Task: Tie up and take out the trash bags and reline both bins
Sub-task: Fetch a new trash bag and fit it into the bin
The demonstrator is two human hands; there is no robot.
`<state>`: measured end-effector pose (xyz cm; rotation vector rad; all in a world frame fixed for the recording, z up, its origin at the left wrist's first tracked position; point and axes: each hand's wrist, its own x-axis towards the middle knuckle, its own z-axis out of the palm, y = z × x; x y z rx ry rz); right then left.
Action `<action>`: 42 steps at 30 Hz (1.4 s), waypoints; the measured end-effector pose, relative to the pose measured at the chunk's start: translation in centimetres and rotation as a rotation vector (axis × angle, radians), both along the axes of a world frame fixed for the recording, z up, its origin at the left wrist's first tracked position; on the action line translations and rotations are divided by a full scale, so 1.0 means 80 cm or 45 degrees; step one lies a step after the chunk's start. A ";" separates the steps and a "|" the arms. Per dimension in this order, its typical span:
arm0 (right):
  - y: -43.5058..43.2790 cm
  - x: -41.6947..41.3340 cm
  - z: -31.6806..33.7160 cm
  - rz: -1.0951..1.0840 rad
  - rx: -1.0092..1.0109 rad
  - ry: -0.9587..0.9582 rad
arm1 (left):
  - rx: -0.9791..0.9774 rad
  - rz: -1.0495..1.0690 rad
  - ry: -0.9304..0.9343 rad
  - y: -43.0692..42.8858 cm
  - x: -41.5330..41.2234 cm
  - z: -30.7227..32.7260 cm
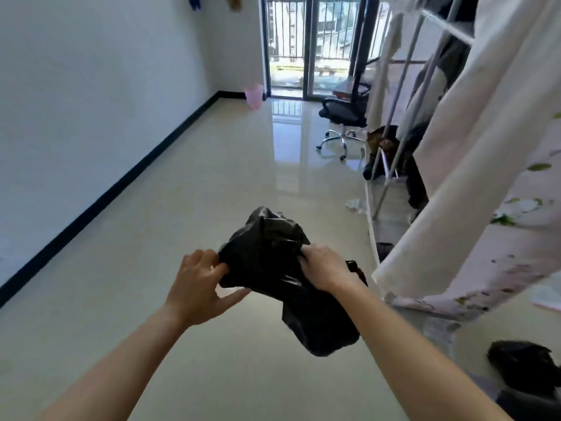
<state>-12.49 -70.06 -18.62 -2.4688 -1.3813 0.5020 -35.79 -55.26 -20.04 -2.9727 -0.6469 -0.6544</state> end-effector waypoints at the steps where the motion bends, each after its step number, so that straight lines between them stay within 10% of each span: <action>1: 0.029 0.002 0.005 0.012 0.015 -0.015 | 0.025 0.004 -0.051 0.023 -0.002 0.004; 12: 0.271 0.106 -0.011 0.118 -0.053 0.055 | -0.225 0.103 -0.800 0.223 0.188 0.087; 22: 0.560 0.331 -0.018 0.256 0.041 0.276 | -0.416 0.213 0.856 0.517 0.403 0.069; 32: 0.837 0.479 -0.008 0.551 -0.192 0.043 | -0.411 0.559 0.495 0.803 0.514 0.033; 42: 1.175 0.687 -0.002 0.395 -0.408 -0.383 | -0.382 0.496 0.726 1.158 0.688 0.017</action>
